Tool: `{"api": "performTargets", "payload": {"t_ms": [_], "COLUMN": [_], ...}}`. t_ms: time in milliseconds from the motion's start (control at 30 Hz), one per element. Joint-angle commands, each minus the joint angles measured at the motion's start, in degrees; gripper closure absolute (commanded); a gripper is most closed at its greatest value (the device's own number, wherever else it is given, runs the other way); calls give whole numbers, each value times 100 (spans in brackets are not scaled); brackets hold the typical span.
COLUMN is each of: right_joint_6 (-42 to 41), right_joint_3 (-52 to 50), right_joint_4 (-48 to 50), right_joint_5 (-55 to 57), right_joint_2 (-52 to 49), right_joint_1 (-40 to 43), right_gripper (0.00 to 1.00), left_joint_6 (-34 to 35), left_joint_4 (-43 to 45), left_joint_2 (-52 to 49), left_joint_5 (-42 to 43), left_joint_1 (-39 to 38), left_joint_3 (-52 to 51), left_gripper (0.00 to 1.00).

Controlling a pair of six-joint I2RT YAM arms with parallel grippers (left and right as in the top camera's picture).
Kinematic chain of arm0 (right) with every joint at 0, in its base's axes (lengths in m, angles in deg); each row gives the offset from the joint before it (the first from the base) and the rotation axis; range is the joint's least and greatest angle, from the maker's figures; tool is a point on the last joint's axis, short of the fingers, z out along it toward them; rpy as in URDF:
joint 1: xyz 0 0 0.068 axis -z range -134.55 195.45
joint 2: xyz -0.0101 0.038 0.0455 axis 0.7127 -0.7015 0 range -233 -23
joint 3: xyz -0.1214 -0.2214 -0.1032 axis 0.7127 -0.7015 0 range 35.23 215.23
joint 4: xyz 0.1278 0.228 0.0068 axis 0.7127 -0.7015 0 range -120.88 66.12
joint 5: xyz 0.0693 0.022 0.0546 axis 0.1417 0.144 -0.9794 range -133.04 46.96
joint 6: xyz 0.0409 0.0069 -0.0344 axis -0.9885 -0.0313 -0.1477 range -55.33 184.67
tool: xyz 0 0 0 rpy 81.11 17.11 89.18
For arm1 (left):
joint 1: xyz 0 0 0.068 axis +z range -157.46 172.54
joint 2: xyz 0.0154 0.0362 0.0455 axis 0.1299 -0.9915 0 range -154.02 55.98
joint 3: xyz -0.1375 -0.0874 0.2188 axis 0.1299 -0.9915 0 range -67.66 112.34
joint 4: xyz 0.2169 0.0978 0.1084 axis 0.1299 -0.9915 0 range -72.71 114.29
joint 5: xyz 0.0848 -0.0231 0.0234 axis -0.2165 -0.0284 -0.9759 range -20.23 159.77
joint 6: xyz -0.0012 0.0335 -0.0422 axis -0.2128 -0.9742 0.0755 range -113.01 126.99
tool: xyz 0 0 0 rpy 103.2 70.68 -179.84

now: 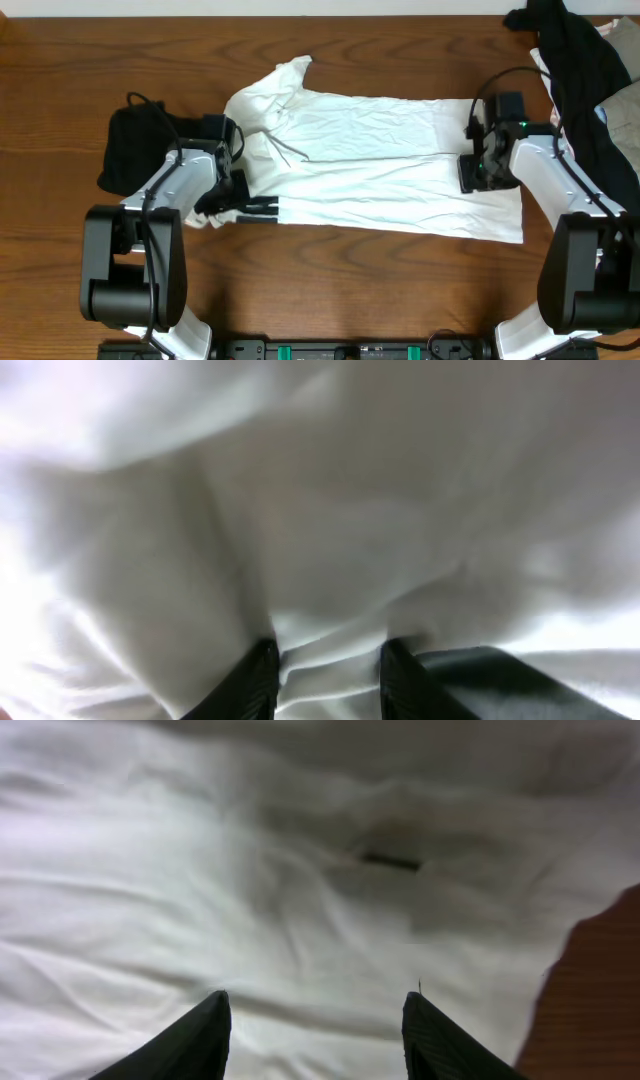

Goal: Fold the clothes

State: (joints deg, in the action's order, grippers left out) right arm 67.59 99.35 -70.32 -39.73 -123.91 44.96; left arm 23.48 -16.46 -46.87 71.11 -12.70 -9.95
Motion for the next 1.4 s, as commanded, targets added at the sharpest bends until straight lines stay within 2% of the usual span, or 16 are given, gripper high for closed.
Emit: {"api": "performTargets", "payload": {"t_ms": [0, 167, 300, 400, 533, 567, 600, 667, 733, 800, 900, 967, 1200, 1367], "right_joint_6": [-120, -118, -118, -120, -118, -118, -120, -118, -118, -114, -111, -111, -109, -116], "right_joint_3": [-146, -238, -240, -164, 76, 168, 284, 496, 684, 850, 1062, 1161, 1191, 1191], "right_joint_4": [-11, -11, 39, 52, -17, -68, -118, -160, -151, -136, -245, -356, -769, -920], "right_joint_5": [-118, -79, -33, -48, -61, -61, -68, -151, -254, -337, -564, -664, -654, -656], "right_joint_2": [-42, -42, -39, -4, 256, 363, 498, 785, 1040, 1248, 1410, 1423, 1423, 1423], "right_joint_1": [22, 22, 22, 22, 15, 15, 15, 15, 17, 24, 46, 59, 98, 96], "right_gripper": [46, 45, 50, 49, 48, 47, 46, 37, 23, 16, 14, 13, 12, 13], "left_joint_6": [11, 9, 7, -160, -232, -299, -420, -632, -706, -970, -1270, -1486, -2201, -2754], "left_joint_4": [-514, -787, -697, -763, -732, -693, -651, -483, -227, -15, 79, 57, -17, 380], "left_joint_2": [-323, -310, -146, 210, 964, 1163, 1397, 1742, 1980, 2026, 1674, 1239, -850, -1956], "left_joint_5": [509, 507, 199, 157, 98, 98, 101, 101, 122, 352, 640, 708, 1250, 1397], "left_joint_1": [2, 2, 2, 2, 2, 2, 2, 2, 2, 2, 7, 7, 9, 9], "left_joint_3": [-389, -387, -295, -46, 345, 448, 570, 763, 942, 1226, 1895, 2452, 4411, 4918], "left_gripper": [66, 66, 66, 65, 59, 54, 38, 16, 8, 3, 0, 2, 2, 2]}}
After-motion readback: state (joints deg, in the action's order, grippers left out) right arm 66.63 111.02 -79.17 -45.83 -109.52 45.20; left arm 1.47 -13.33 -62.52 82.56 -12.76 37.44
